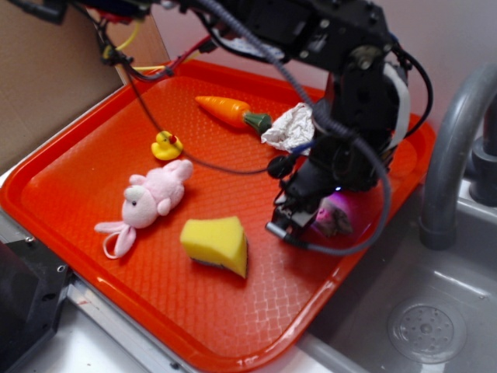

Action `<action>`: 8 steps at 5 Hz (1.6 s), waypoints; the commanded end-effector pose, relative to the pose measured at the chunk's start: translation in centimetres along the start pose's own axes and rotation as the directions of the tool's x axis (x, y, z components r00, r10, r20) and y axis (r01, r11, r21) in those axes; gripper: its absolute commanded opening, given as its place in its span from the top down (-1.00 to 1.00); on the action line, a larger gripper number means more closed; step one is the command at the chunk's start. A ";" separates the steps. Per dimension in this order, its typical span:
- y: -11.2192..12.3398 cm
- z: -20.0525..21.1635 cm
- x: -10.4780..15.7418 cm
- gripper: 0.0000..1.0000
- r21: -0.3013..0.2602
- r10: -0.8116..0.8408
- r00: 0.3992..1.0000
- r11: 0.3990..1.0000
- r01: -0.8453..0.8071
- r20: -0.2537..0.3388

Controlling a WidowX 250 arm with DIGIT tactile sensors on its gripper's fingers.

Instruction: Grab the wood chip.

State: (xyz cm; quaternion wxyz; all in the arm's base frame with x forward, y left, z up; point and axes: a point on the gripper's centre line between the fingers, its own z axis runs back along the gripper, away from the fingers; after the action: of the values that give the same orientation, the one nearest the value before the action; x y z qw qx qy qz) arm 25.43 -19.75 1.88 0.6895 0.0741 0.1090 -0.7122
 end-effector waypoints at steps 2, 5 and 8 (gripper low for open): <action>-3.0 1.4 -1.2 1.00 0.001 0.175 0.980 0.984 -0.176 0.090; -4.6 10.9 -8.0 1.00 -0.083 0.795 0.541 0.580 -0.810 0.274; -7.4 14.9 -15.2 1.00 -0.145 0.983 -0.144 -0.127 -0.981 0.114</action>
State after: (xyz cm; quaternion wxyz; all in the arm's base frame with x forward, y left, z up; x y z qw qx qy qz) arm 19.46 -5.63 20.10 0.9967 0.0712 -0.0175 0.0358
